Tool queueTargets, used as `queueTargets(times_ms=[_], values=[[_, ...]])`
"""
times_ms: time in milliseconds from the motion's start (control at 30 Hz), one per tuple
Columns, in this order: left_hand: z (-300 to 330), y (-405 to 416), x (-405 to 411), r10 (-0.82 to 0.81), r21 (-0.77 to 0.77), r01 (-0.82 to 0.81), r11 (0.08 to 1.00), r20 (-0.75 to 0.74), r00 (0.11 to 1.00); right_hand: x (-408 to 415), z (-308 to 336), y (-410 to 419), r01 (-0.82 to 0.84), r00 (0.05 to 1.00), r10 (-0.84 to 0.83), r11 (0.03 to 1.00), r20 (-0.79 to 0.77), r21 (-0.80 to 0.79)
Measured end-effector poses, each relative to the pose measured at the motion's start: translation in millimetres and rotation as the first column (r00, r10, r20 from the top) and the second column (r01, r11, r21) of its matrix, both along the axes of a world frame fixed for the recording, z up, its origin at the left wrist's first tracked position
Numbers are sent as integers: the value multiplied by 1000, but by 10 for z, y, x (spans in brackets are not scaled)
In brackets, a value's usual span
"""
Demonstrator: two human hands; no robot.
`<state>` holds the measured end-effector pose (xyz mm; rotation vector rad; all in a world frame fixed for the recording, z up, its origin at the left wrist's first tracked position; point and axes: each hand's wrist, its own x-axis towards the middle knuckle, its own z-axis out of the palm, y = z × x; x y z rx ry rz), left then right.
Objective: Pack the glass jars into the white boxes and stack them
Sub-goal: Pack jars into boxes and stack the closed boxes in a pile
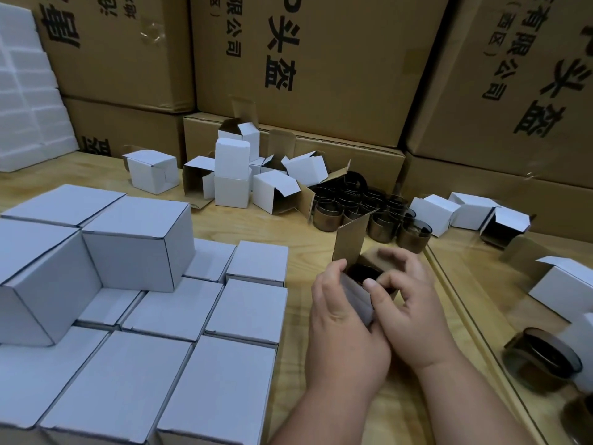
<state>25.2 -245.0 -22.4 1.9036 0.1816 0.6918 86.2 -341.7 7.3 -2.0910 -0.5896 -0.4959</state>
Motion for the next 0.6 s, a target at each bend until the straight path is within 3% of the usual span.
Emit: queueTargets(times_ms=[167, 267, 367, 500, 600], values=[[35, 20, -10, -27, 21, 28, 999, -18, 999, -15, 6, 15, -19, 999, 20, 999, -31, 28], [40, 39, 2, -77, 73, 83, 994, -76, 994, 6, 25, 23, 27, 1000, -23, 951, -17, 307], [38, 41, 15, -120, 121, 141, 983, -165, 979, 50, -3, 3, 132, 982, -25, 801, -187, 583], [64, 37, 1, -146, 93, 165, 982, -177, 973, 78, -15, -31, 204, 921, 69, 752, -383, 627], [89, 45, -14, -159, 55, 170, 984, -162, 974, 103, 21, -49, 136, 875, 230, 728, -426, 672]])
